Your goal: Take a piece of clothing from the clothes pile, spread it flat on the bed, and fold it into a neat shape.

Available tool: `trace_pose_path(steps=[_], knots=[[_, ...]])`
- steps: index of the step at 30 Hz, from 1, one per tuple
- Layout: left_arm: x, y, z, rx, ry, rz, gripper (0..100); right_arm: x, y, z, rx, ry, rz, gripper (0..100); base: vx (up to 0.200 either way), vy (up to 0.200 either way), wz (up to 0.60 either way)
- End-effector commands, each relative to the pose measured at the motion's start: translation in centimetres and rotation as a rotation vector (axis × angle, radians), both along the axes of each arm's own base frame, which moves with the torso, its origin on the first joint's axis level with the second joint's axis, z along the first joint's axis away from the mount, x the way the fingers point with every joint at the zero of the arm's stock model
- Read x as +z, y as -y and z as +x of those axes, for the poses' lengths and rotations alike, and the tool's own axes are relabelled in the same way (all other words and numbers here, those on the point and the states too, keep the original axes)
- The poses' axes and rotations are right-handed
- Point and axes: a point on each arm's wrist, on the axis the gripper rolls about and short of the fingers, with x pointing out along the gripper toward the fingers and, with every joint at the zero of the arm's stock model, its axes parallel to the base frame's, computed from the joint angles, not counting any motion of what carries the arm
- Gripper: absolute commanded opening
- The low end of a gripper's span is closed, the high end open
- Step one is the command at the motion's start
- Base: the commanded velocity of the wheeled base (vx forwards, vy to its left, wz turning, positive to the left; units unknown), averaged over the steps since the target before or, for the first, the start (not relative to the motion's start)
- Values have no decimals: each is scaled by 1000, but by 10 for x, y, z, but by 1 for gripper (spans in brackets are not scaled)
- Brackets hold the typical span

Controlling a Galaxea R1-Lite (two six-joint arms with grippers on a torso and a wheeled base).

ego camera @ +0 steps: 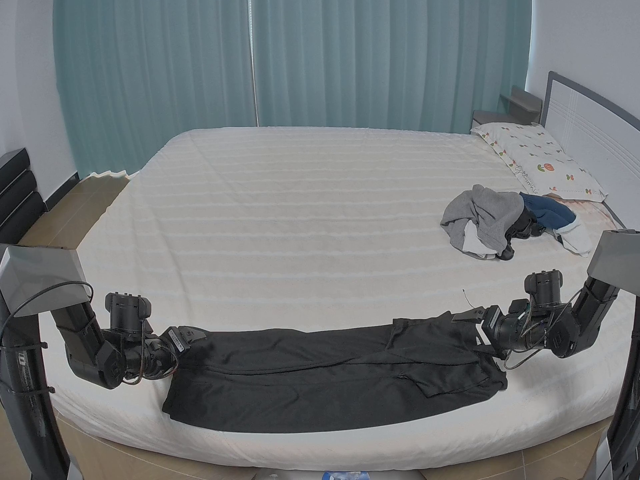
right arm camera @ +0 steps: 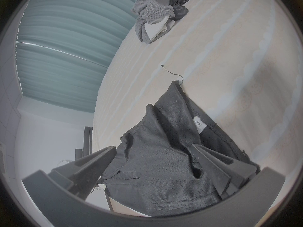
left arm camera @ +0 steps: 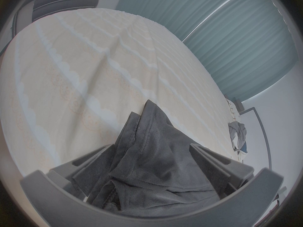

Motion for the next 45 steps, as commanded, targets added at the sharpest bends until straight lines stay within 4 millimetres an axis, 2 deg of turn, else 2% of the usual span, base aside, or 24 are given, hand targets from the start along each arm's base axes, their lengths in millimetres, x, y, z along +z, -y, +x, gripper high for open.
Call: trace_pose_path(steps=[1, 2, 16, 25, 33, 34, 38, 45], knots=[[-2, 0, 2, 5, -2, 4, 100, -2, 0, 0, 1, -6, -1, 100, 0, 0, 0], [-2, 0, 2, 19, 0, 12, 0, -2, 0, -1, 1, -7, -1, 100, 0, 0, 0], [7, -4, -1, 132, 40, 121, 0, -1, 0, -3, 1, -6, -1, 100, 0, 0, 0], [30, -5, -8, 134, 91, 126, 0, 0, 0, -4, 2, -5, -2, 100, 0, 0, 0], [22, -5, -12, 87, 56, 156, 0, -1, -1, -4, 4, -10, -2, 100, 0, 0, 0], [16, -5, -10, 77, 43, 144, 100, -1, -1, -5, 6, -10, -4, 100, 0, 0, 0], [6, -4, -9, 34, 19, 107, 100, -2, -1, -5, 6, -11, -4, 100, 0, 0, 0], [1, 0, -4, -28, 23, 47, 100, -4, -3, -5, 12, -19, -2, 100, 0, 0, 0]])
